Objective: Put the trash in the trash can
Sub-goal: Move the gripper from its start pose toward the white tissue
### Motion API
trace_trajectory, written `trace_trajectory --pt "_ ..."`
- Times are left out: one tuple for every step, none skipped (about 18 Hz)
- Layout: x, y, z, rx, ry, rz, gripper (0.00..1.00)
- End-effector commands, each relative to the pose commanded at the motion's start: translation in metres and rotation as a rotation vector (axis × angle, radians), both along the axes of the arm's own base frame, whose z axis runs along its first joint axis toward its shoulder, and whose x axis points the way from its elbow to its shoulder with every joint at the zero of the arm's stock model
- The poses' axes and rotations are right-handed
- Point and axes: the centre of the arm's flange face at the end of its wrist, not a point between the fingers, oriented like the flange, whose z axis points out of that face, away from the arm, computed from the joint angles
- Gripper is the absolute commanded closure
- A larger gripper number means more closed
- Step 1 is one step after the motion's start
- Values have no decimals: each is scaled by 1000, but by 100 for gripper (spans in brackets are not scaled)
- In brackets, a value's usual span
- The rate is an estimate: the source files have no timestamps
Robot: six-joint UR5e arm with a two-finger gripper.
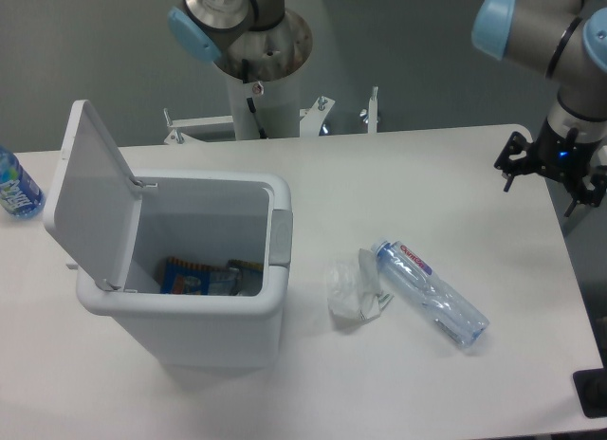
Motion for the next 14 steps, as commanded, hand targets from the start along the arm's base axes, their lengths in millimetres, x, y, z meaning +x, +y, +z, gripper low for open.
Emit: trace_trajectory --pt "1 0 0 1 -2 0 0" --pt "2 3 -1 1 -4 -3 0" --pt "5 6 0 1 -4 -9 0" --pt "7 9 0 1 -4 -14 0" --pt "8 10 1 1 -4 -15 0" --pt "8 10 3 8 -5 -18 0" --pt "10 10 5 11 -6 -18 0" --pt "11 10 6 9 -7 -18 0" --pt "14 11 1 10 -17 -21 0" --pt "20 13 -4 14 -29 -13 0" --pt "26 17 -6 25 -41 17 0" --pt "29 20 -8 42 -54 56 0" --pt "32 24 -8 57 -66 96 0" --pt "38 33 -9 62 -76 125 0"
